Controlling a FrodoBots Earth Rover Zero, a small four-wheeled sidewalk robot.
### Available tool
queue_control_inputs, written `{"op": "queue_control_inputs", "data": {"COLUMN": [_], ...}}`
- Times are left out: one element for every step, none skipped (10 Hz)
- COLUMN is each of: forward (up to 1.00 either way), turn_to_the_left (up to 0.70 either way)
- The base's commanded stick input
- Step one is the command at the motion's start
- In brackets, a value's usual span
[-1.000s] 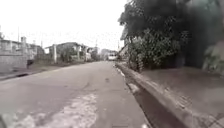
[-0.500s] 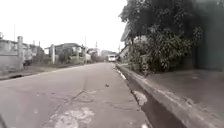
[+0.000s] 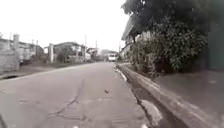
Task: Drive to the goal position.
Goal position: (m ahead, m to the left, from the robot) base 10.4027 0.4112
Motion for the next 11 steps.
{"op": "queue_control_inputs", "data": {"forward": [0.94, 0.94, 0.94, 0.94, 0.94, 0.94, 0.93, 0.93, 0.93, 0.92, 0.92], "turn_to_the_left": [0.04, 0.04, 0.04, 0.04, 0.04, 0.04, 0.04, 0.04, 0.04, 0.04, 0.04]}}
